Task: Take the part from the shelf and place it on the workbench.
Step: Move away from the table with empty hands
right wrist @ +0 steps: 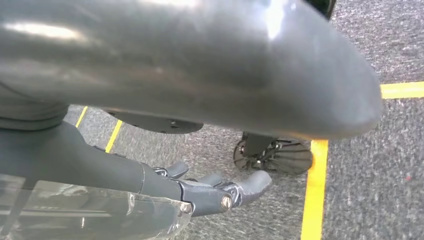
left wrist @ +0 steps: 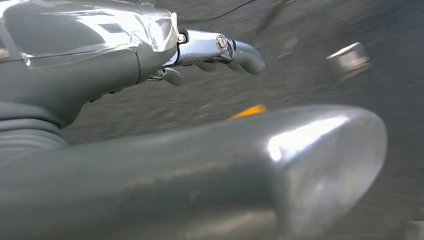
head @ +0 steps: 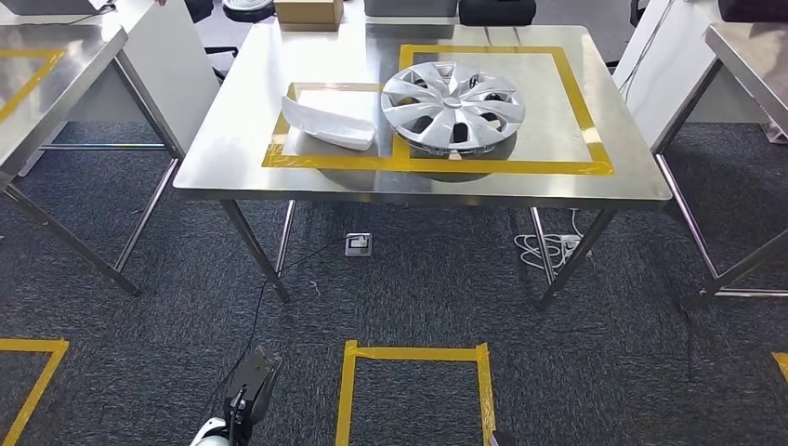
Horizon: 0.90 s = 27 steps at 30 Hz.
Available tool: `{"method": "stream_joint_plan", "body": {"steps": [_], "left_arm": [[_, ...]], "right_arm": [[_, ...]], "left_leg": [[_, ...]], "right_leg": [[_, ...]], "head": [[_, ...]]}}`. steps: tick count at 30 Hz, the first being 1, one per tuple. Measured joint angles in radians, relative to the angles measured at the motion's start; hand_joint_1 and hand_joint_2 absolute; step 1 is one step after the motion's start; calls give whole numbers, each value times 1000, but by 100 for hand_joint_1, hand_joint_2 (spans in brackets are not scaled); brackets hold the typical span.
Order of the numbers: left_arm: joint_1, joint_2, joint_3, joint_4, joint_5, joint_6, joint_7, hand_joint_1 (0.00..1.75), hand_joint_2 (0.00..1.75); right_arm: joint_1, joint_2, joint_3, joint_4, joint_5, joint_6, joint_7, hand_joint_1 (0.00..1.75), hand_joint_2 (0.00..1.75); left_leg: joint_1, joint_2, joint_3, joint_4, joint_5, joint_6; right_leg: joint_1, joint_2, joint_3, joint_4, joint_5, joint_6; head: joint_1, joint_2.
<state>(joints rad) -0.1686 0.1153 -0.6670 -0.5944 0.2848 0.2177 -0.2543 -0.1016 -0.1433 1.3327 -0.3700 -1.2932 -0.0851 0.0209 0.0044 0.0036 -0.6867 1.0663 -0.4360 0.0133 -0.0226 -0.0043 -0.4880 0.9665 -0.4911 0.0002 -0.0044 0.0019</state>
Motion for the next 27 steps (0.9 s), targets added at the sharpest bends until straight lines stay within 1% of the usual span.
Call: {"method": "stream_joint_plan", "body": {"steps": [1,2,3,4,5,6,7,8,9,10,11,12,13,14,15,16,17,18,19,20,21,22,23,24,25,26,27], "left_arm": [[-5,0,0,23,0,-4,6,0,0],[-10,1,1,42,0,-5,9,0,0],[-14,1,1,59,0,-6,10,0,0],[-17,0,1,72,0,-7,12,0,0],[-19,0,1,83,0,-7,13,0,0],[-22,0,1,91,0,-7,14,0,0],[-26,0,1,98,0,-7,15,0,0],[-31,0,1,103,-1,-7,15,0,0],[-36,0,1,108,-4,-6,19,0,0],[-41,0,1,114,-8,-6,26,0,0],[-43,1,0,121,-13,-6,37,0,0],[-45,0,0,131,-17,-6,53,0,0],[-46,0,0,140,-18,-7,69,0,0],[-48,-1,-1,149,-18,-7,85,0,0],[-48,-2,-1,159,-17,-8,102,0,0],[-47,-2,-1,169,-19,-8,117,0,0],[-44,-2,-1,180,-24,-8,131,0,0],[-39,-2,-2,192,-33,-9,142,0,0],[-33,-3,-5,202,-44,-9,149,0,0],[-26,-3,-9,210,-54,-9,153,0,0],[-20,-4,-14,217,-63,-8,155,0,0],[-14,-5,-19,223,-70,-6,155,0,0],[-9,-6,-24,227,-75,-3,156,0,0],[-4,-7,-29,231,-77,-1,157,0,0],[-1,-9,-31,234,-79,1,158,0,0],[1,-9,-33,236,-79,4,159,0,0],[4,-10,-33,240,-78,7,159,0,0]], "right_arm": [[-3,5,-5,9,0,0,1,0,0],[-5,12,-9,16,0,0,1,0,0],[-5,17,-12,23,0,1,1,0,0],[-6,20,-14,29,0,1,1,0,0],[-6,24,-15,34,0,1,1,0,0],[-6,27,-16,38,0,1,1,0,0],[-6,30,-17,41,0,1,1,0,0],[-7,32,-19,44,0,1,1,0,0],[-9,35,-20,46,0,1,1,0,0],[-10,37,-21,49,-1,1,1,0,0],[-12,41,-23,52,-2,1,1,0,0],[-12,45,-26,56,-3,0,1,0,0],[-11,48,-29,60,-4,-1,1,0,0],[-11,52,-32,65,-4,-2,1,0,0],[-11,54,-36,70,-3,-3,1,0,0],[-12,57,-40,74,-2,-3,1,0,0],[-13,60,-43,78,1,-4,1,0,0],[-15,61,-45,82,4,-5,1,0,0],[-16,62,-47,87,7,-7,2,0,0],[-17,63,-49,91,11,-8,3,0,0],[-17,64,-52,95,13,-9,4,0,0],[-19,64,-55,98,15,-9,5,0,0],[-21,64,-58,101,16,-9,6,0,0],[-24,65,-60,104,18,-9,8,0,0],[-27,66,-62,107,20,-9,8,0,0],[-28,67,-63,110,23,-9,9,0,0],[-28,69,-63,113,27,-9,10,0,0]], "left_leg": [[2,0,-14,64,-57,-6],[4,0,-25,131,-99,-11],[6,0,-28,185,-117,-13],[7,0,-16,210,-110,-14],[7,0,12,198,-87,-12],[7,-1,59,150,-62,-8],[6,-2,113,79,-55,-2],[4,-4,162,7,-60,4],[0,-5,196,-46,-70,11],[-5,-6,211,-76,-81,17],[-9,-6,210,-86,-77,24],[-9,-4,204,-89,-65,32],[-8,-2,198,-97,-52,39],[-6,0,187,-104,-35,47],[-4,1,175,-110,-17,53],[-6,1,159,-111,-3,56],[-7,2,140,-110,11,58],[-9,3,122,-109,25,58],[-10,3,103,-107,37,57],[-10,4,85,-104,49,55],[-10,4,68,-100,60,53],[-10,3,52,-94,70,50],[-11,3,38,-87,79,45],[-12,3,29,-83,88,40],[-11,3,23,-81,98,34],[-10,2,20,-83,109,27],[-9,1,17,-87,118,21]], "right_leg": [[2,0,-14,1,13,-4],[3,0,-29,2,26,-4],[4,0,-45,5,39,-3],[5,0,-62,9,49,-2],[5,0,-79,14,59,1],[6,0,-94,19,67,3],[6,0,-105,22,76,7],[7,0,-113,24,84,11],[7,0,-118,24,93,18],[6,-1,-120,23,102,25],[5,-1,-121,19,112,32],[4,0,-124,17,119,38],[4,1,-131,21,115,40],[5,2,-142,39,92,37],[6,3,-158,76,52,31],[6,3,-176,132,3,24],[5,3,-192,199,-40,21],[5,3,-199,258,-63,25],[4,3,-194,296,-65,35],[4,3,-173,299,-48,48],[3,3,-136,268,-25,58],[3,3,-84,204,-14,62],[5,4,-27,122,-19,58],[8,4,13,58,-31,49],[11,5,37,13,-45,38],[15,6,42,-5,-49,29],[14,7,32,-2,-39,21]], "head": [[-1,0],[-1,0],[-1,0],[-1,0],[-1,0],[-1,0],[-1,0],[-1,0],[0,0],[-1,0],[-1,0],[-1,0],[-1,0],[0,0],[1,0],[2,0],[3,0],[3,0],[3,0],[4,0],[3,0],[3,0],[3,0],[2,0],[1,0],[1,0],[1,0]]}}
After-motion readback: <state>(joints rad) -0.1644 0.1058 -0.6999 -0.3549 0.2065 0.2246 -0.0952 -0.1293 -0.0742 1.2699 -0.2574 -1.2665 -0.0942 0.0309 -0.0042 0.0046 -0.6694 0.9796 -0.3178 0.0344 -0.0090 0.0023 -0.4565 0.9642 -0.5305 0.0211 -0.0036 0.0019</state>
